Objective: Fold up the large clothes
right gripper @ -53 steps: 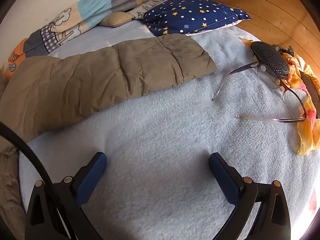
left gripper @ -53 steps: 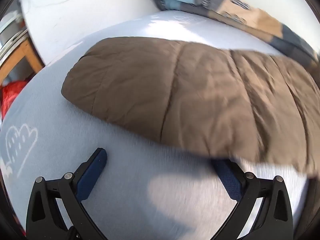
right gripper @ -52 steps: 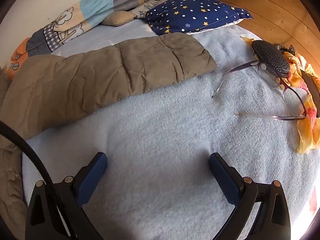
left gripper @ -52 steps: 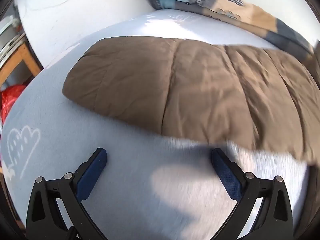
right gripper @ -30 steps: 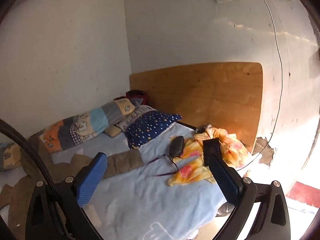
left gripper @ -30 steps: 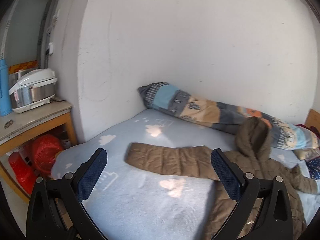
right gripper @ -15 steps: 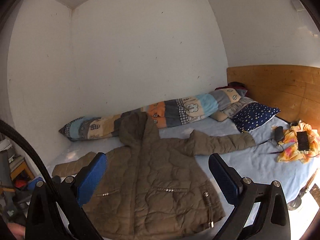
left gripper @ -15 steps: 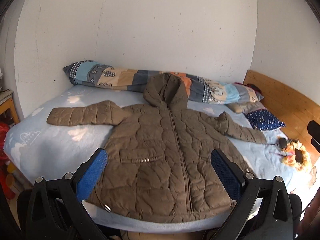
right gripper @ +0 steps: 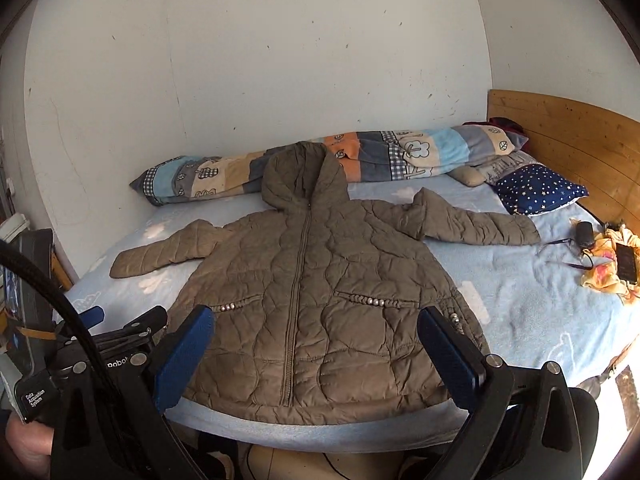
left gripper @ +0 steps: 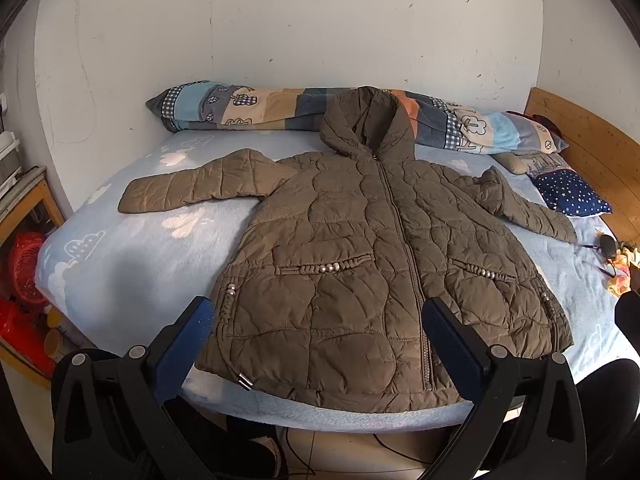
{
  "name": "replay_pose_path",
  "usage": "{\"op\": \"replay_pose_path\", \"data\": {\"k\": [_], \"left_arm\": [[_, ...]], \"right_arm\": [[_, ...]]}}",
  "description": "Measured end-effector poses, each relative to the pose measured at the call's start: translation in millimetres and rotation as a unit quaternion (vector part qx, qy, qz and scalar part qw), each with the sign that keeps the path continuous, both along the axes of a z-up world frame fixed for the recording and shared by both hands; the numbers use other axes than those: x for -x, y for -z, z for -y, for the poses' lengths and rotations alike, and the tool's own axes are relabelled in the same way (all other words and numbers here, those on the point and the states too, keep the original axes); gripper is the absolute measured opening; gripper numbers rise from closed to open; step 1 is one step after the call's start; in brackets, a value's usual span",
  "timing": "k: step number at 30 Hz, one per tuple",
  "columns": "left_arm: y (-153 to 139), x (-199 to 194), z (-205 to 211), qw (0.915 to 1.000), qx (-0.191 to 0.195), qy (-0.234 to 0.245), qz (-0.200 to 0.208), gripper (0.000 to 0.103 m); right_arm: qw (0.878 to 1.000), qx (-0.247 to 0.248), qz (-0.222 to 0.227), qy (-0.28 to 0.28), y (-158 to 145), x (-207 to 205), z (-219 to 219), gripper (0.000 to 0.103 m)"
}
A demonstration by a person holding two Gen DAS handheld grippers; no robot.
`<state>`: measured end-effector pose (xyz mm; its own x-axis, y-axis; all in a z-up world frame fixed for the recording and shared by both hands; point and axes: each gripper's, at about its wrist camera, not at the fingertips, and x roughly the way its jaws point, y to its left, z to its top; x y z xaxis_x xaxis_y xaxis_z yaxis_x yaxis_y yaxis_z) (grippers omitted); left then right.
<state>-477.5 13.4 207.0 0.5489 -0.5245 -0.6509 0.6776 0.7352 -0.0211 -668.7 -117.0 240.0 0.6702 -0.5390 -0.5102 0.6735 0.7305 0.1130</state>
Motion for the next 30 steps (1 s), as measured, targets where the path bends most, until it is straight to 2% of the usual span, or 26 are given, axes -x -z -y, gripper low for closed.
{"op": "replay_pose_path", "data": {"k": [12,30], "left_arm": [[15.1,1.8,7.9,0.9997,-0.018,0.008,0.011,0.103],[20.2,1.4,8.1,0.9996,-0.027,0.007,0.011,0.103]], "right_arm": [[1.0,-0.02,-0.011,-0.001,7.6,-2.2,9.5,0.103],[0.999,-0.034,-0.02,-0.001,19.0,-2.1,16.4,0.103]]}}
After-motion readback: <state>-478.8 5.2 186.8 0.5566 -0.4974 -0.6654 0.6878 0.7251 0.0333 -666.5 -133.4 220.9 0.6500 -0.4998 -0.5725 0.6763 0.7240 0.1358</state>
